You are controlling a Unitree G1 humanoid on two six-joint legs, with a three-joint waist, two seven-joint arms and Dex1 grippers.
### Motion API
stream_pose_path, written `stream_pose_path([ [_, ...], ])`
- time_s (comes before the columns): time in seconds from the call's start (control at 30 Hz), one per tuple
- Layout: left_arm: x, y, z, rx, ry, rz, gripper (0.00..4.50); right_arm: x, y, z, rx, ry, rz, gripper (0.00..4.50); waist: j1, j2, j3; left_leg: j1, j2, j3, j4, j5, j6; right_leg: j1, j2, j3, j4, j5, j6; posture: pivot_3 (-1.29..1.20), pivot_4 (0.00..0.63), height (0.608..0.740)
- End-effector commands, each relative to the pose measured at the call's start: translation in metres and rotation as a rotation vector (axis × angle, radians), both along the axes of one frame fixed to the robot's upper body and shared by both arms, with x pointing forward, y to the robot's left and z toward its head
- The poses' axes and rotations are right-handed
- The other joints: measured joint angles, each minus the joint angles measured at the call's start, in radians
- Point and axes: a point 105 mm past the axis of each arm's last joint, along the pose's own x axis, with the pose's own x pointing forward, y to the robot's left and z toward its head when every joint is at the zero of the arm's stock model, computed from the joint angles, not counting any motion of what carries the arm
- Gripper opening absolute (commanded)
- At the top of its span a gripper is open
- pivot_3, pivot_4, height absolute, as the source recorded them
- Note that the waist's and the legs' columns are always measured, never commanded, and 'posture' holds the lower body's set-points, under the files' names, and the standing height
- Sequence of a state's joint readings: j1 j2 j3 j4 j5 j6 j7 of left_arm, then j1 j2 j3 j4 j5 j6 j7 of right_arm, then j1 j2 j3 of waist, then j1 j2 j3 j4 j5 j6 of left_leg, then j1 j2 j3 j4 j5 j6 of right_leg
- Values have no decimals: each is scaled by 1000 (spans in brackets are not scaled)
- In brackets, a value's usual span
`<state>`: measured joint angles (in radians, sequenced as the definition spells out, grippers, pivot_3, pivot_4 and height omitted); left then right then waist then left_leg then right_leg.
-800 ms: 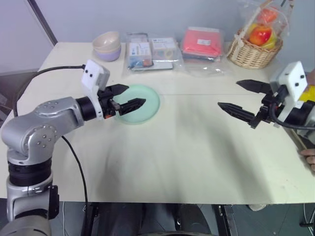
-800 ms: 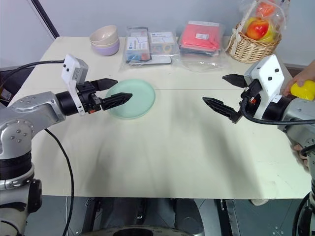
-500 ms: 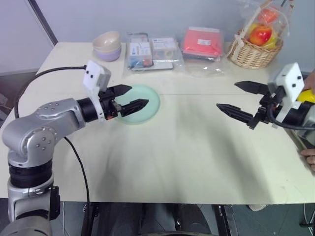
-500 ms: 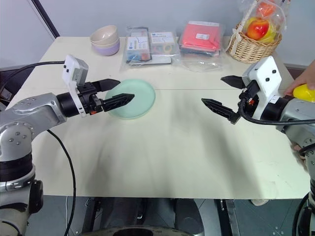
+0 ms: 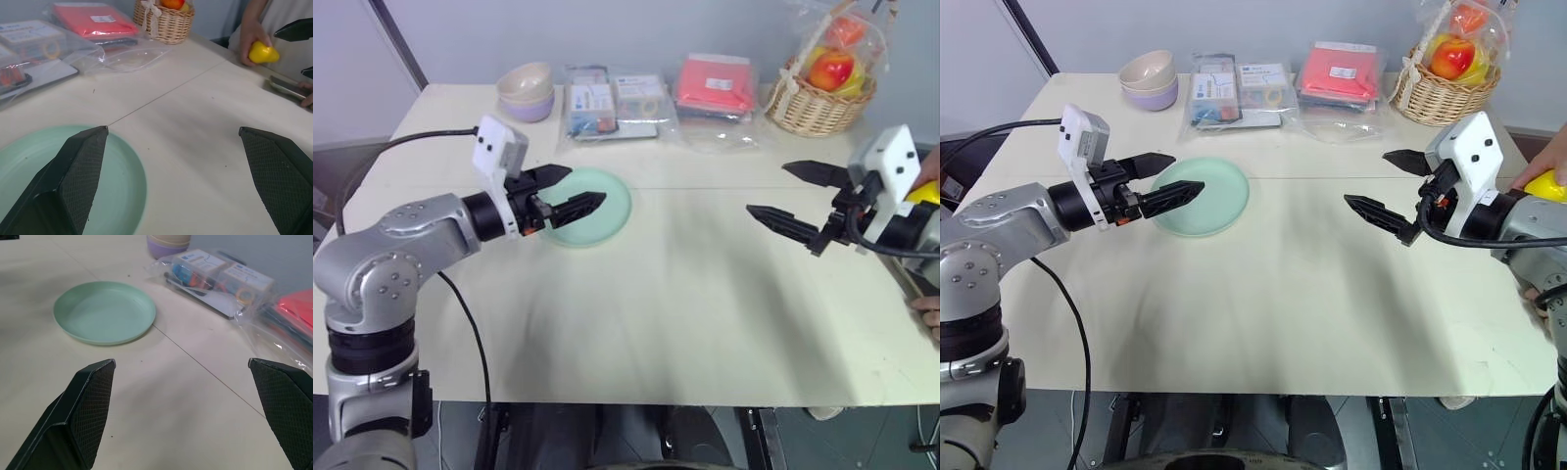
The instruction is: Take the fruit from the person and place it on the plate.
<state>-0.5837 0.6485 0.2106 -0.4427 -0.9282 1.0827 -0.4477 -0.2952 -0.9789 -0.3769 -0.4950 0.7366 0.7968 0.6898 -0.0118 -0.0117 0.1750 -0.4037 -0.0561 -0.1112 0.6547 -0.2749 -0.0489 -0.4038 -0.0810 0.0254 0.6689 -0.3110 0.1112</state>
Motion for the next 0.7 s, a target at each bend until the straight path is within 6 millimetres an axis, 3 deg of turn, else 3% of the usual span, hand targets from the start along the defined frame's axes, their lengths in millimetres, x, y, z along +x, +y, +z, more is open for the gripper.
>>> stream_pose_path([
  [0.03, -4, -1, 12, -6, -56, -10, 4500, -2, 0, 6, -2, -41, 3, 4447, 0, 0, 0, 0, 0, 0, 0, 0, 0, 0, 0, 0, 0, 0, 0, 0, 150, 740],
  [0.7, -1, -1, 12, -5, -48, -7, 4500, -7, -3, 5, -6, -36, -11, 4447, 0, 0, 0, 0, 0, 0, 0, 0, 0, 0, 0, 0, 0, 0, 0, 0, 150, 740],
])
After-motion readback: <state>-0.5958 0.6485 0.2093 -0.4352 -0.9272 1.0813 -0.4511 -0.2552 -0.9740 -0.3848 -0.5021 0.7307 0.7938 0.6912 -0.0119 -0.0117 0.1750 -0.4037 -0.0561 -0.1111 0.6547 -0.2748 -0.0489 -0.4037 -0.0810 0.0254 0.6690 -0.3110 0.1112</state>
